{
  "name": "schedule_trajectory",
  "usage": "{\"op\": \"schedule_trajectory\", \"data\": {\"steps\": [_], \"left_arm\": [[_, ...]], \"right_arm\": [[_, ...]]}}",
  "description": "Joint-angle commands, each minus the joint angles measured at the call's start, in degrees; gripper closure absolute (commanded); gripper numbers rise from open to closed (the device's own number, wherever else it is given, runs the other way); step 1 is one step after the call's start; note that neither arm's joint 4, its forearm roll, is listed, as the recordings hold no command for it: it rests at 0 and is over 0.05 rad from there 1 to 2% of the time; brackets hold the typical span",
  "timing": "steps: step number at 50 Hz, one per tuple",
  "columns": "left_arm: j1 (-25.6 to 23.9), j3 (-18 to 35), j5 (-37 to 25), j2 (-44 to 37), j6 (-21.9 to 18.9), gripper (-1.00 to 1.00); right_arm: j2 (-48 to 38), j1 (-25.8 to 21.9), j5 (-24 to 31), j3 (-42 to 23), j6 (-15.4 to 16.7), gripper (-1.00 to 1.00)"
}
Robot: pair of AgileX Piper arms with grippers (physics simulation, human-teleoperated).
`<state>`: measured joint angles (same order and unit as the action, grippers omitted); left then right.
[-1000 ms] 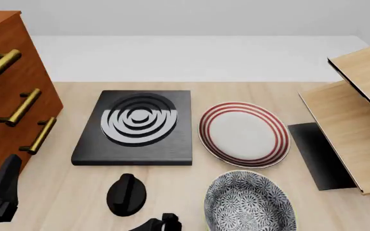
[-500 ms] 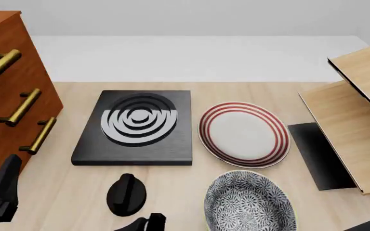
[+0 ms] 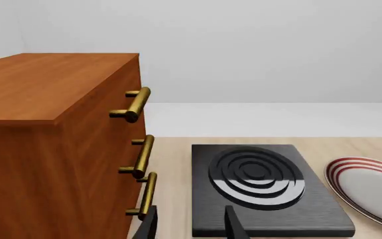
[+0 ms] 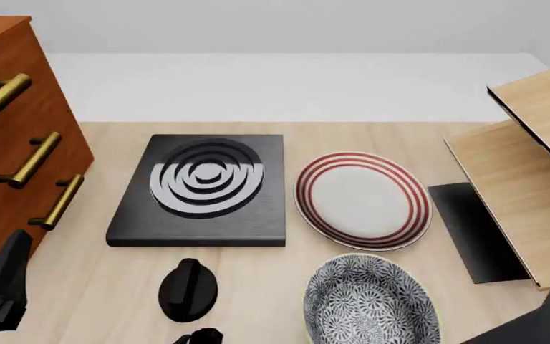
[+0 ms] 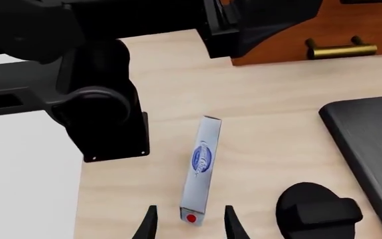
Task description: Pick up the cream cheese and put it in the bowl.
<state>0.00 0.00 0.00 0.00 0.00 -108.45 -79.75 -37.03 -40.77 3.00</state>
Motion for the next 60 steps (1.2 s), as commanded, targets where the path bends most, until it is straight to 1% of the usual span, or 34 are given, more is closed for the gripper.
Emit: {"op": "schedule_trajectory", "data": {"steps": [1,11,24,31,32,34,42,48,54,60], "left_arm": [[0.00,0.00,0.00,0.00,0.00,-1.00],[0.00,0.00,0.00,0.00,0.00,-1.00],[0.00,0.00,0.00,0.00,0.00,-1.00],[0.00,0.00,0.00,0.00,0.00,-1.00],[0.00,0.00,0.00,0.00,0.00,-1.00],[0.00,0.00,0.00,0.00,0.00,-1.00],[0.00,0.00,0.00,0.00,0.00,-1.00],[0.00,0.00,0.00,0.00,0.00,-1.00],[0.00,0.00,0.00,0.00,0.00,-1.00],[0.00,0.00,0.00,0.00,0.00,-1.00]], "right_arm": [[-3.16,-0.50,0.22,-2.70,-0.77,-1.00],[-5.59,-0.92,0.87,-5.04,-1.58,-1.00],[-7.39,-0.78,0.89,-6.36,-2.22,-1.00],[-6.71,-0.47,0.73,-5.79,-1.72,-1.00],[-6.60,-0.46,0.73,-5.71,-1.79,1.00],[-6.65,-0.41,0.73,-5.61,-1.29,1.00],[-5.36,-0.12,0.84,-4.80,-1.08,1.00],[-2.53,0.23,1.27,-3.25,-0.48,1.00],[2.45,1.46,1.16,0.14,0.93,1.00],[6.48,2.50,0.77,3.40,1.46,1.00]]}}
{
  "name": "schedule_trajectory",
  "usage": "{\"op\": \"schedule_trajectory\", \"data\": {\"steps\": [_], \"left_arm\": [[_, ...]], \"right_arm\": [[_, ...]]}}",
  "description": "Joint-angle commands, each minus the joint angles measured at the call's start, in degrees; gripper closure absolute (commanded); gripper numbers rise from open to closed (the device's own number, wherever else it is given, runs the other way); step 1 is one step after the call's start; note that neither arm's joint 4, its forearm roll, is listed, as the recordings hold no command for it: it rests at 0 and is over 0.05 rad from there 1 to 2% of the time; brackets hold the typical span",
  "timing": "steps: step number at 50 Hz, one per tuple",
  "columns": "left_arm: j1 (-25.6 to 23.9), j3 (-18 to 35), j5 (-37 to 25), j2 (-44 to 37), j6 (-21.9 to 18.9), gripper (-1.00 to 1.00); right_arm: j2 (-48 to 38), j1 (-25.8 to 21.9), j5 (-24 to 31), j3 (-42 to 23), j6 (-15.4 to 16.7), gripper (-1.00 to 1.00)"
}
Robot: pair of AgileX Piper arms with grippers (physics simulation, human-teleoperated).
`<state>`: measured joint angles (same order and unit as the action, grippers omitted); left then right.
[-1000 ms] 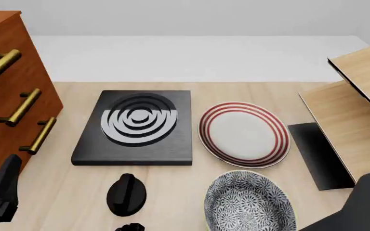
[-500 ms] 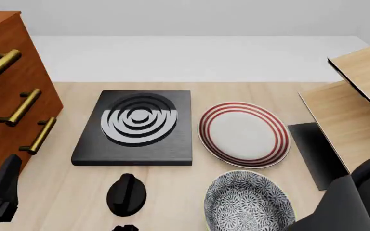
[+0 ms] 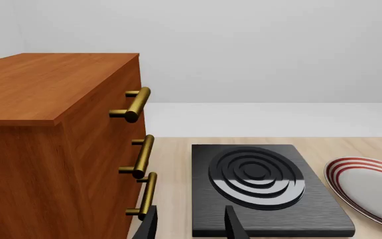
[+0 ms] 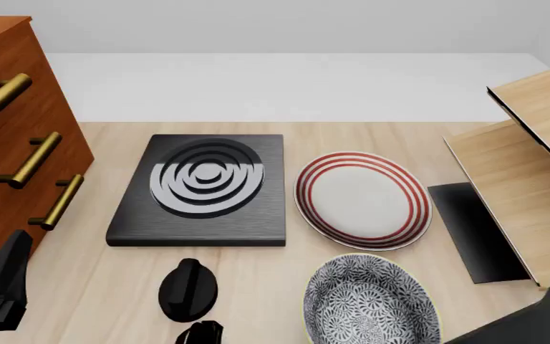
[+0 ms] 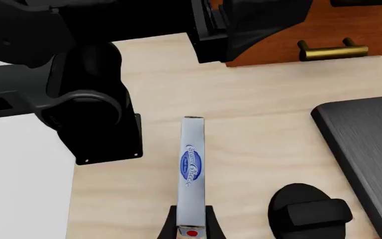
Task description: Pick up the cream cheese and put it in the bowl.
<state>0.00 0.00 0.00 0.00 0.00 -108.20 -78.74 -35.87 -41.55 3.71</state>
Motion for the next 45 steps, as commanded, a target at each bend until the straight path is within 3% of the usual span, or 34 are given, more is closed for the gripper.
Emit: {"op": "schedule_trajectory", "data": {"steps": [1,22,45], "left_arm": [[0.00,0.00,0.00,0.00,0.00,-1.00],[0.00,0.00,0.00,0.00,0.00,-1.00],[0.00,0.00,0.00,0.00,0.00,-1.00]], "right_arm": [[7.02,1.76,-0.53,4.88,1.02,1.00],[20.61,0.51,3.01,13.82,1.26,1.00],[42.92,6.62,18.43,21.28,6.60,1.00]]}}
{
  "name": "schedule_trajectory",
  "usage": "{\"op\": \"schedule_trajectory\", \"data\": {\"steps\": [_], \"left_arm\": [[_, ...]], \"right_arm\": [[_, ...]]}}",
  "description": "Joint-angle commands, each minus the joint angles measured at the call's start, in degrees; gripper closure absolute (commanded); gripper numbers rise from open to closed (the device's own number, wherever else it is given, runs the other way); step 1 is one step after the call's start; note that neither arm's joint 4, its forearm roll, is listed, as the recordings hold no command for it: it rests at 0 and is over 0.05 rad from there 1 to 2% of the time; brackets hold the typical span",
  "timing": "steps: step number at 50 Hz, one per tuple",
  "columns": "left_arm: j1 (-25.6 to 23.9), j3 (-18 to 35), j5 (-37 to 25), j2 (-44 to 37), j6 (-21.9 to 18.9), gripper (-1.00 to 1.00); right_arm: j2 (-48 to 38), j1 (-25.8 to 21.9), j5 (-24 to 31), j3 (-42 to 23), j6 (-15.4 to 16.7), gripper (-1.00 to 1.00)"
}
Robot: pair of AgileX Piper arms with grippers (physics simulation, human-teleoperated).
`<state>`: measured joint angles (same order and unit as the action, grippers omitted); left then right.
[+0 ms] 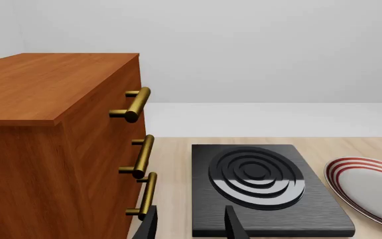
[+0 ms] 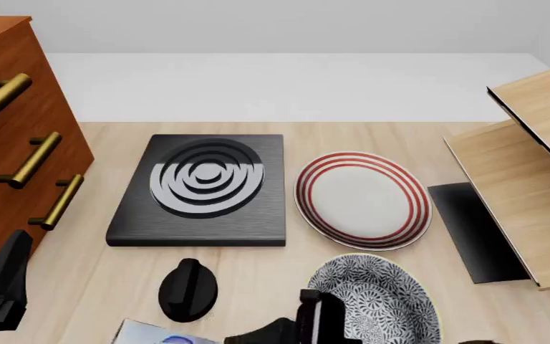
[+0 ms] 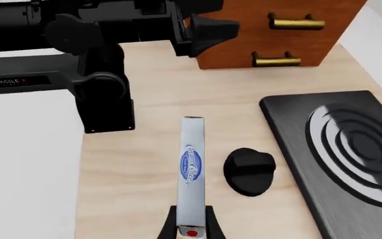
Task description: Pick up the cream cheese and put it in the bowl.
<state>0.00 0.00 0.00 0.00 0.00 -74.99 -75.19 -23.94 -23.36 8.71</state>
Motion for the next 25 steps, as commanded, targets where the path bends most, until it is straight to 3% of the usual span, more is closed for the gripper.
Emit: {"op": "schedule_trajectory", "data": {"steps": [1,16,25], "left_arm": [[0.00,0.00,0.00,0.00,0.00,-1.00],[0.00,0.00,0.00,0.00,0.00,-1.00],[0.00,0.00,0.00,0.00,0.00,-1.00]], "right_arm": [[10.91,3.51,7.59,3.28,1.85,1.00],[26.78,9.95,22.72,5.40,4.24,1.00],[39.06,14.93,35.31,5.49,6.55,1.00]]}}
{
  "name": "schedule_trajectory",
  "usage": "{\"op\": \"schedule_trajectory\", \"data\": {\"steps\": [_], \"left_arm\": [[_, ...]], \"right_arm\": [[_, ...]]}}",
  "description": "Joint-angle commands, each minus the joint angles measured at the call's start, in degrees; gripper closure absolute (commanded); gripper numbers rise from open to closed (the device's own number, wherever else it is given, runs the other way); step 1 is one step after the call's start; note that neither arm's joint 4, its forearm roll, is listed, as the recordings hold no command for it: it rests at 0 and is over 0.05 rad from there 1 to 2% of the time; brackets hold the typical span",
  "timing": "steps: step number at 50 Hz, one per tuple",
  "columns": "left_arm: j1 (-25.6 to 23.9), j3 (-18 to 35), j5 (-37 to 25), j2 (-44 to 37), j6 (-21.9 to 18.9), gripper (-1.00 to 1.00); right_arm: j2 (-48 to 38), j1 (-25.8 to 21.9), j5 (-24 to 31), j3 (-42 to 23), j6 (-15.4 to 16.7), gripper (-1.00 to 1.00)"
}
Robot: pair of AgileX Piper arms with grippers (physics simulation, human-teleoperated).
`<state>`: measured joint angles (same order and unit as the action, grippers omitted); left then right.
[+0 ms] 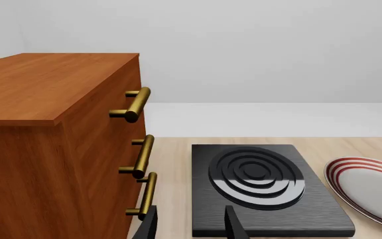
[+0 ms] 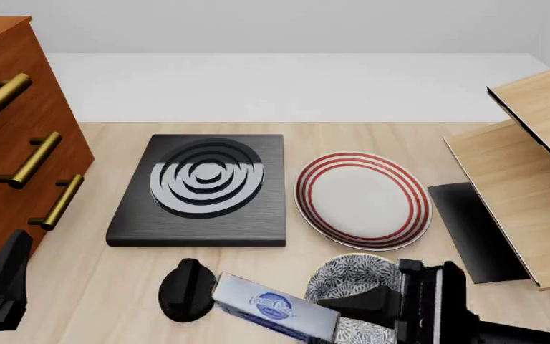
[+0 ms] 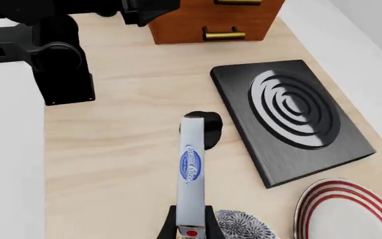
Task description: Pick up the cream cheese and put it in the bowl.
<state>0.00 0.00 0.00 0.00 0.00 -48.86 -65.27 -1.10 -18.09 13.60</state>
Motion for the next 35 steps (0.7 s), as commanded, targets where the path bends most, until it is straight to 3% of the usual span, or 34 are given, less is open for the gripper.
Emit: {"op": "schedule_trajectory", "data": {"steps": [1,25,35], "left_arm": [[0.00,0.00,0.00,0.00,0.00,-1.00],[0.00,0.00,0.00,0.00,0.00,-1.00],[0.00,0.00,0.00,0.00,0.00,-1.00]], "right_arm": [[14.27,5.48,13.96,0.05,1.68,1.00],[31.87,15.15,36.65,-0.29,4.03,1.00],[33.11,17.01,40.27,-0.57,3.06,1.00]]}}
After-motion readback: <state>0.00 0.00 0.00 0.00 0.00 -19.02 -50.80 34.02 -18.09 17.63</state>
